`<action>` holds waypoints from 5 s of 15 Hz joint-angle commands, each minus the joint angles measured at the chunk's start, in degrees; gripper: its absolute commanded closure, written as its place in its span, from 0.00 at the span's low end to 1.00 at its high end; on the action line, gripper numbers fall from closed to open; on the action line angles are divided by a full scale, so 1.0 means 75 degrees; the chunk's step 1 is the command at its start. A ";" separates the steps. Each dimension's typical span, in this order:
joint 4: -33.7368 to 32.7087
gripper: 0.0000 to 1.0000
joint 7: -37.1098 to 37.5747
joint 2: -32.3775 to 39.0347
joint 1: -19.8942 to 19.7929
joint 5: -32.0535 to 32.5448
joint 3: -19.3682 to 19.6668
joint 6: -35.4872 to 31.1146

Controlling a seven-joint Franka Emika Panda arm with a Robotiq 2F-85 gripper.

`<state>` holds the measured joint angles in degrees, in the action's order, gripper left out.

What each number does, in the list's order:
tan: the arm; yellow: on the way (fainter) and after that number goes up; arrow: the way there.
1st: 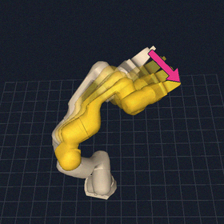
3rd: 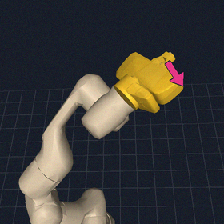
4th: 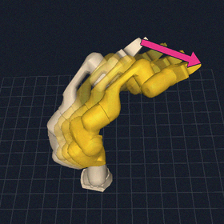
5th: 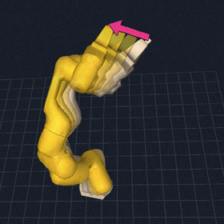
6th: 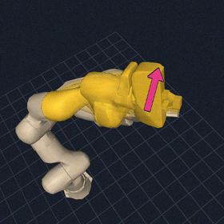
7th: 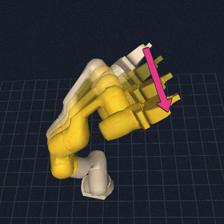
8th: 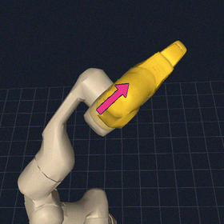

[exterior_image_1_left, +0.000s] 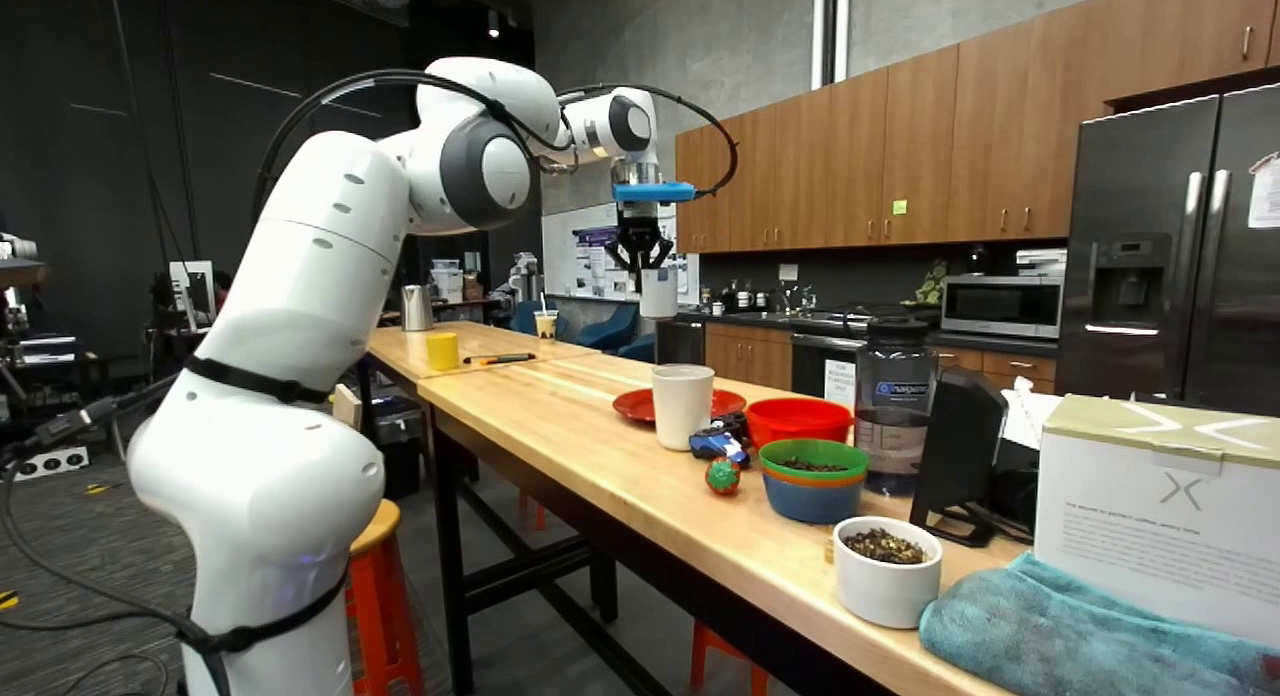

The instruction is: Pick up the white cup from the red plate and place it on the table

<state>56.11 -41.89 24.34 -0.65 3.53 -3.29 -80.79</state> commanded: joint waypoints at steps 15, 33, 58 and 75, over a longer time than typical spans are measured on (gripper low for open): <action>0.6257 0.98 0.3811 -0.4127 0.0331 -0.0518 0.0099 -0.0972; 1.0759 0.98 0.5252 -0.5839 0.0601 -0.0681 -0.0061 -0.4666; 0.8920 0.63 0.2088 -0.3561 0.0600 -0.0805 0.0249 -0.5614; 0.5211 0.00 -0.0390 -0.2240 0.0046 0.0486 0.0317 -0.4568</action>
<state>100.93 -42.71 5.35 0.22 5.30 -1.17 -116.81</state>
